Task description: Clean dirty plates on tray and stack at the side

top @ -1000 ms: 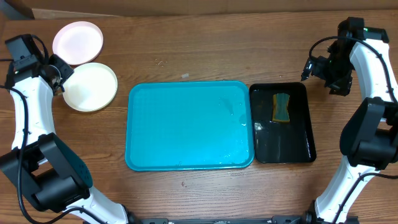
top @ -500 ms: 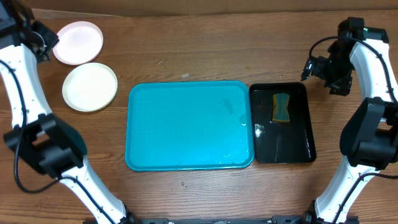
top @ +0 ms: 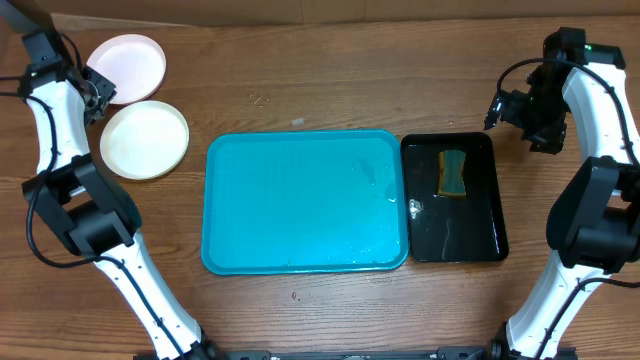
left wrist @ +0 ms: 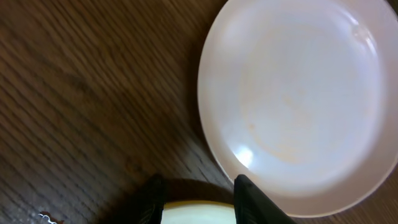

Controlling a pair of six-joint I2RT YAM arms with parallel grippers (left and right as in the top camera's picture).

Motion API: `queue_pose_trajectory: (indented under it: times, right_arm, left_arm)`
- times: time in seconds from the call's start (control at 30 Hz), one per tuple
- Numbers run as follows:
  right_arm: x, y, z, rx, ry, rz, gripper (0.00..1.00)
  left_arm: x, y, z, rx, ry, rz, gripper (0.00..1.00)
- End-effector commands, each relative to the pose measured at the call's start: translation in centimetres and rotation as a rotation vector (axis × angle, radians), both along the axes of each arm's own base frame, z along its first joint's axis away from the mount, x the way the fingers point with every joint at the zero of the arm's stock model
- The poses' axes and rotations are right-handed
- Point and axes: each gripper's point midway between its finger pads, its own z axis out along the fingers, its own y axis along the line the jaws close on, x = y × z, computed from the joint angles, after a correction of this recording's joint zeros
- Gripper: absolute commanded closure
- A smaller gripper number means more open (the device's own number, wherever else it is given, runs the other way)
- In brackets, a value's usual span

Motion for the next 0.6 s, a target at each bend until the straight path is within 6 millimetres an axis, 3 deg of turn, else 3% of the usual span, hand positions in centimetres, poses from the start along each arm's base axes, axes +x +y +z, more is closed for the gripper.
queue_pose_trajectory:
  times: [0.0, 0.2, 0.4, 0.57]
  right_arm:
    - [0.5, 0.0, 1.8, -0.009, -0.052, -0.003, 0.00]
    - [0.5, 0.0, 1.8, -0.009, -0.052, -0.003, 0.00]
    - [0.5, 0.0, 1.8, -0.009, -0.052, -0.003, 0.00]
    - [0.5, 0.0, 1.8, -0.009, -0.051, -0.003, 0.00]
  left_arm:
    - [0.4, 1.4, -1.5, 0.011, -0.011, 0.076, 0.62]
    - [1.6, 2.0, -1.7, 0.026, -0.063, 0.089, 0.63]
    - [2.6, 2.4, -3.9, 0.029, -0.082, 0.091, 0.63]
    - [2.6, 2.3, -5.3, 0.023, -0.069, 0.090, 0.69]
